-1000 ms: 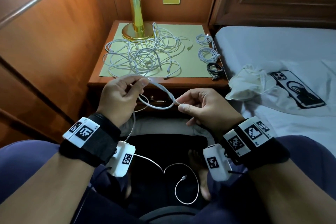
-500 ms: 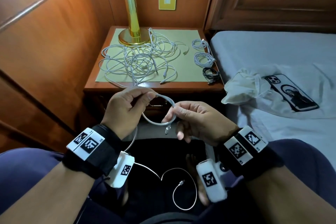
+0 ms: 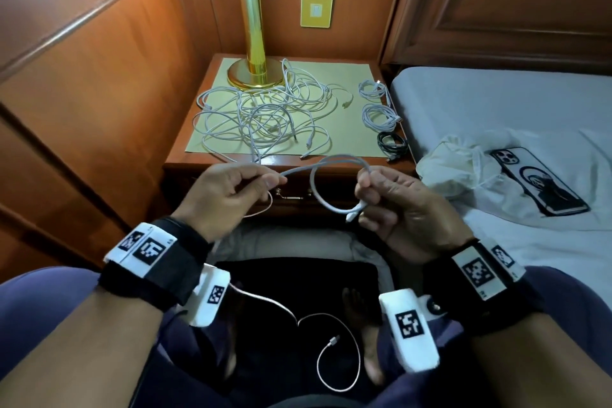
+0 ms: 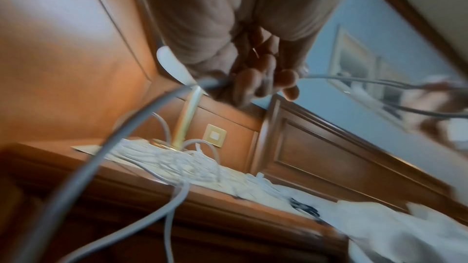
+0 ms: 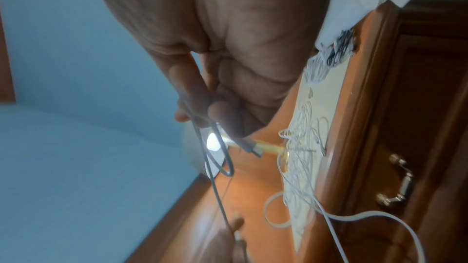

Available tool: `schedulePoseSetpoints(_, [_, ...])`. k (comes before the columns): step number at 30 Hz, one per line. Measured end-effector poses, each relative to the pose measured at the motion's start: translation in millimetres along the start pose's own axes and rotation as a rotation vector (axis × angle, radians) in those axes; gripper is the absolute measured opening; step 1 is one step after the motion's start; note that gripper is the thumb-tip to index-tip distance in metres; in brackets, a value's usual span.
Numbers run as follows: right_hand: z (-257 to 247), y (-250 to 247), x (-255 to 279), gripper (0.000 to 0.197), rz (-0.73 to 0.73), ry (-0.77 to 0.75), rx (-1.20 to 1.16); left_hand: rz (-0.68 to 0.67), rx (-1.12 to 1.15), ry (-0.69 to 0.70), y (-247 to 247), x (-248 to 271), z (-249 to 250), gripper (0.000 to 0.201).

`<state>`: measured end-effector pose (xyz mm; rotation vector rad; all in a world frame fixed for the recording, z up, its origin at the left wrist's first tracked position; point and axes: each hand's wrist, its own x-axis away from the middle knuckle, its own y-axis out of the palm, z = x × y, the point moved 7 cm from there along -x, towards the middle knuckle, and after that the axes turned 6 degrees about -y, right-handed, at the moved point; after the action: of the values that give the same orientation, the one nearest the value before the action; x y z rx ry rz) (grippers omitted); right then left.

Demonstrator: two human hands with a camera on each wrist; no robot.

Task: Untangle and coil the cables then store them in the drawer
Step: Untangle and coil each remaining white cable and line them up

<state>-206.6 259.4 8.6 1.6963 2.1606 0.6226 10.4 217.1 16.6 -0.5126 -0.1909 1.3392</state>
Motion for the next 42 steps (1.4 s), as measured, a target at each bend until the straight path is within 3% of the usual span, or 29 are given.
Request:
schedulePoseSetpoints(5, [-32.5, -20.4, 6.0, 0.016, 0.117, -0.114, -0.049, 0.313, -0.074, -0.012, -61.2, -10.6, -23.9, 0.006])
schedulePoseSetpoints(9, [-30.2, -24.3, 6.1, 0.015, 0.128, -0.177, 0.022, 0.420, -0.247, 0.055, -49.7, -1.5, -14.5, 0.003])
schedulePoseSetpoints(12, [-25.2, -21.0, 4.3, 0.016, 0.139, -0.225, 0.119, 0.317, -0.428, 0.244, -14.4, 10.7, 5.4, 0.006])
schedulePoseSetpoints(16, [-19.8, -17.8, 3.8, 0.022, 0.146, -0.298, 0.378, 0.088, -0.373, 0.348, 28.0, 26.1, 21.5, 0.005])
schedulePoseSetpoints(24, [3.1, -7.2, 4.7, 0.024, 0.093, -0.275, 0.846, 0.018, -0.147, 0.392, 38.6, 33.7, 43.3, 0.008])
schedulePoseSetpoints(30, [19.1, 4.8, -1.8, 0.024, -0.016, -0.142, 0.729, 0.049, -0.097, 0.354, 39.3, 29.8, 37.1, 0.007])
schedulePoseSetpoints(36, [23.7, 7.4, -2.2, 0.023, -0.021, -0.046, 0.602, 0.169, -0.080, 0.195, 30.9, 22.9, 19.8, 0.044])
schedulePoseSetpoints(42, [26.3, 14.0, 2.6, 0.027, 0.014, 0.114, 0.293, -0.004, -0.052, 0.169, 34.1, 17.2, 12.6, 0.034])
